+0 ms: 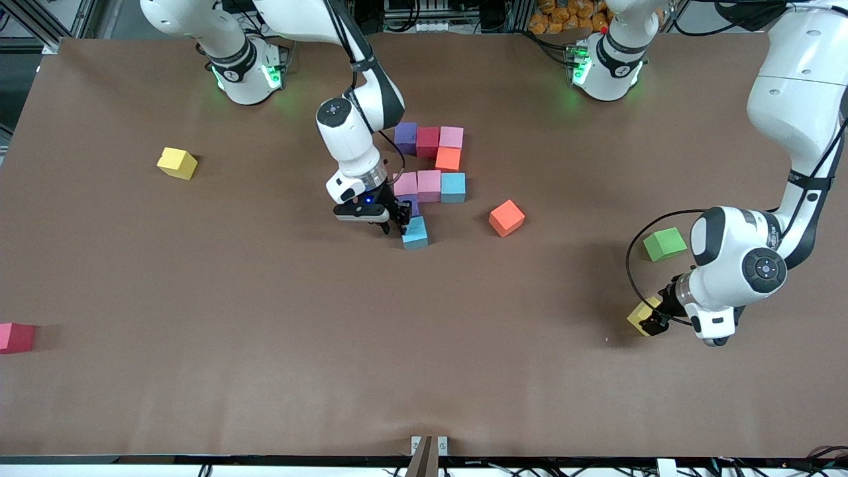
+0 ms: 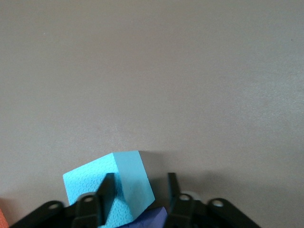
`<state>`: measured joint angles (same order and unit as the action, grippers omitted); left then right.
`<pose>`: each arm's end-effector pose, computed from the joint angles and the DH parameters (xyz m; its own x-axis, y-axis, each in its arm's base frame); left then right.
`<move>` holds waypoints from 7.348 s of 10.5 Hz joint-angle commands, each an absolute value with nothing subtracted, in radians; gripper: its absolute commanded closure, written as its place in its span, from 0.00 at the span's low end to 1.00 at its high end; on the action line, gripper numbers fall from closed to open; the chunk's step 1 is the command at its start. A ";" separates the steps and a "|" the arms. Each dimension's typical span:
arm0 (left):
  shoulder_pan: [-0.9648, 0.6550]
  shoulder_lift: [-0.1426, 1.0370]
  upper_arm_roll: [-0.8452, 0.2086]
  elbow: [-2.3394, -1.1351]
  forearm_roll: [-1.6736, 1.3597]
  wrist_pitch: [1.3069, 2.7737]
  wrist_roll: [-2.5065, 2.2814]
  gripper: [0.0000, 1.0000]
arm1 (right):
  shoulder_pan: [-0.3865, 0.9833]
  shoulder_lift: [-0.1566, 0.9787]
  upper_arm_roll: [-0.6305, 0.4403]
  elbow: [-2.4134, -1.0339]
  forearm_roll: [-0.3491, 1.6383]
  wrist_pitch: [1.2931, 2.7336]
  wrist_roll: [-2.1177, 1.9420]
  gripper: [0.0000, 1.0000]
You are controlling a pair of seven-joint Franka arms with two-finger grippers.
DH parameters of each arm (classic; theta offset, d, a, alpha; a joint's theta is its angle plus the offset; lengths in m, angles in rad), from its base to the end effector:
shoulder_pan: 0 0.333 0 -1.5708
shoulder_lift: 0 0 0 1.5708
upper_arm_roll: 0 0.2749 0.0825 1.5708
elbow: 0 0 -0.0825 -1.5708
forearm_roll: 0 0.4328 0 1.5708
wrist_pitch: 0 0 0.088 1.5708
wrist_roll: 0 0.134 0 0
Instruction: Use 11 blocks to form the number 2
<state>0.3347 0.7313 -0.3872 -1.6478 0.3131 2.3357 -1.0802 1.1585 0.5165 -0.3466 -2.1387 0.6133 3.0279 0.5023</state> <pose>0.6969 -0.0161 0.1206 0.6183 0.7858 -0.0110 0.7857 -0.6177 0.0345 0.4592 0.4063 0.1142 0.9303 -0.2429 0.2749 -0.1527 -0.9378 -0.3118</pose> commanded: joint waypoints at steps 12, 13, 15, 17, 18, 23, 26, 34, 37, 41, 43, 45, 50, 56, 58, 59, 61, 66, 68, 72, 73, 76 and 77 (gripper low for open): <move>0.321 0.704 -0.435 -1.646 0.370 2.329 -1.377 1.00 | 1.132 0.442 -0.469 -1.996 0.420 2.653 0.488 0.00; 0.319 0.693 -0.458 -1.663 0.370 2.323 -1.463 1.00 | 1.106 0.433 -0.479 -1.950 0.346 2.555 0.474 0.00; 0.319 0.658 -0.530 -1.703 0.368 2.287 -1.608 1.00 | 1.069 0.423 -0.491 -1.887 0.252 2.430 0.421 0.00; 0.315 0.657 -0.627 -1.703 0.370 2.220 -1.763 1.00 | 1.025 0.405 -0.502 -1.878 0.241 2.396 0.281 0.00; 0.283 0.657 -0.652 -1.703 0.370 2.201 -1.849 1.00 | 0.997 0.393 -0.502 -1.878 0.239 2.375 0.217 0.00; 0.077 0.657 -0.672 -1.703 0.370 2.168 -2.254 1.00 | 0.870 0.388 -0.465 -1.856 0.239 2.300 -0.060 0.00; -0.036 0.658 -0.672 -1.703 0.370 2.168 -2.440 1.00 | 0.861 0.371 -0.541 -1.853 0.241 2.276 -0.243 0.00; -0.207 0.729 -0.644 -1.690 0.377 2.258 -2.530 1.00 | 0.398 0.305 -0.167 -1.629 0.094 1.957 -0.313 0.00; -0.276 0.771 -0.591 -1.657 0.377 2.267 -2.526 1.00 | 0.239 0.281 -0.029 -1.629 0.071 1.931 -0.311 0.00; -0.316 0.801 -0.545 -1.626 0.376 2.278 -2.517 1.00 | 0.241 0.253 -0.031 -1.634 0.043 1.921 -0.311 0.00; -0.318 0.807 -0.545 -1.614 0.376 2.278 -2.516 1.00 | 0.230 0.235 -0.032 -1.631 -0.018 1.911 -0.311 0.00; -0.318 0.818 -0.545 -1.595 0.377 2.278 -2.510 1.00 | 0.226 0.227 -0.052 -1.632 -0.021 1.901 -0.311 0.00; -0.337 0.824 -0.545 -1.566 0.394 2.278 -2.508 1.00 | 0.213 0.232 -0.063 -1.634 -0.020 1.898 -0.311 0.00; -0.351 0.847 -0.543 -1.504 0.396 2.278 -2.502 1.00 | 0.207 0.229 -0.063 -1.634 -0.018 1.888 -0.316 0.00; -0.377 0.868 -0.516 -1.471 0.394 2.278 -2.493 1.00 | 0.209 0.229 -0.063 -1.634 -0.018 1.888 -0.316 0.00; -0.417 0.868 -0.476 -1.468 0.391 2.278 -2.494 1.00 | 0.209 0.230 -0.063 -1.634 -0.018 1.888 -0.316 0.00; -0.451 0.877 -0.449 -1.465 0.387 2.278 -2.497 1.00 | 0.209 0.230 -0.063 -1.634 -0.018 1.890 -0.316 0.00; -0.475 0.882 -0.449 -1.465 0.382 2.278 -2.497 1.00 | 0.212 0.232 -0.061 -1.632 -0.018 1.891 -0.313 0.00; -0.471 0.887 -0.449 -1.466 0.385 2.278 -2.488 0.38 | 0.212 0.232 -0.061 -1.632 -0.018 1.893 -0.313 0.00; -0.471 0.871 -0.449 -1.466 0.390 2.261 -2.453 0.00 | 0.213 0.232 -0.061 -1.632 -0.018 1.894 -0.313 0.00; -0.469 0.861 -0.449 -1.466 0.390 2.240 -2.451 0.00 | 0.215 0.232 -0.061 -1.631 -0.018 1.893 -0.313 0.00; -0.463 0.828 -0.463 -1.466 0.388 2.168 -2.447 0.00 | 0.216 0.232 -0.061 -1.631 -0.018 1.894 -0.311 0.00; -0.457 0.819 -0.486 -1.468 0.388 2.139 -2.433 0.00 | 0.218 0.232 -0.060 -1.631 -0.018 1.896 -0.311 0.00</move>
<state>-0.4584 0.8498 -0.4664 -1.4630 0.3714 2.1908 -2.4526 0.2229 0.2437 -0.0728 -1.6251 -0.0009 1.8977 -0.3230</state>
